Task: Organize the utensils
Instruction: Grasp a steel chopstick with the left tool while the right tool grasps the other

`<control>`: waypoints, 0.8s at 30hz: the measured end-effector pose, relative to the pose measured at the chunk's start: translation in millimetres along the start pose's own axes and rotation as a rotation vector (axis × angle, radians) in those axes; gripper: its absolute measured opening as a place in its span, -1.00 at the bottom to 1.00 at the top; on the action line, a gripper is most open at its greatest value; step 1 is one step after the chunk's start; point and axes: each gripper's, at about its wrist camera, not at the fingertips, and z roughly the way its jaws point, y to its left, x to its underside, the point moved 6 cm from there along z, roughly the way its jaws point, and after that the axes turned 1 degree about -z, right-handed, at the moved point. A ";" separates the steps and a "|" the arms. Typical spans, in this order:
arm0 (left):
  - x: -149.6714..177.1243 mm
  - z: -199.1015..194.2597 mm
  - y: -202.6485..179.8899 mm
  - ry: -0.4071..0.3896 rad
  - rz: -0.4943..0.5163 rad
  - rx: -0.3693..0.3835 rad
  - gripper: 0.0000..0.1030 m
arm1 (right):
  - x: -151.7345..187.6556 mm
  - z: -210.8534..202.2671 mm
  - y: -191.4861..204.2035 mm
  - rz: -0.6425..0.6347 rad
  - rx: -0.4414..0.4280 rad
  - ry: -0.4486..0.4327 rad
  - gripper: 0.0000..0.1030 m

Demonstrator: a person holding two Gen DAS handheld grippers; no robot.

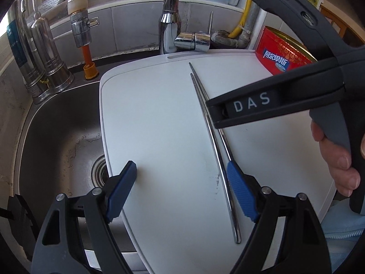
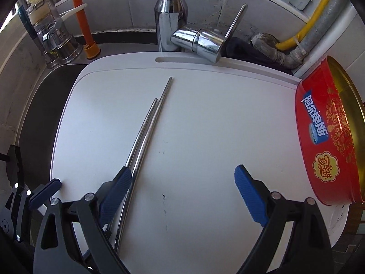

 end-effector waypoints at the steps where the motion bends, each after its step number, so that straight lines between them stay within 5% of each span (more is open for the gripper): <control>1: -0.7 0.8 -0.3 -0.002 0.008 -0.004 0.55 | 1.0 1.6 0.0 -0.003 0.009 0.002 0.80; 10: -6.1 8.0 -9.1 -0.017 0.081 -0.030 0.55 | 5.6 5.5 -2.5 -0.022 0.013 0.027 0.79; 13: -9.9 10.3 -10.3 -0.029 0.088 -0.016 0.52 | 8.7 6.3 -9.1 0.036 -0.058 0.047 0.53; 15: -13.1 7.4 -8.0 -0.044 0.065 -0.015 0.08 | 8.1 -1.9 -5.9 0.014 -0.067 0.015 -0.24; 16: -14.3 5.7 -6.5 -0.044 0.048 -0.006 -0.50 | 8.4 -4.4 -2.9 -0.001 -0.081 0.019 -0.89; 17: -15.5 6.1 -4.5 -0.030 0.020 0.010 -0.90 | 9.1 -5.4 -0.8 0.004 -0.087 0.031 -0.88; 24: -18.3 7.7 0.5 -0.004 -0.069 0.057 -0.90 | 8.4 -6.5 0.3 0.027 -0.105 0.024 -0.89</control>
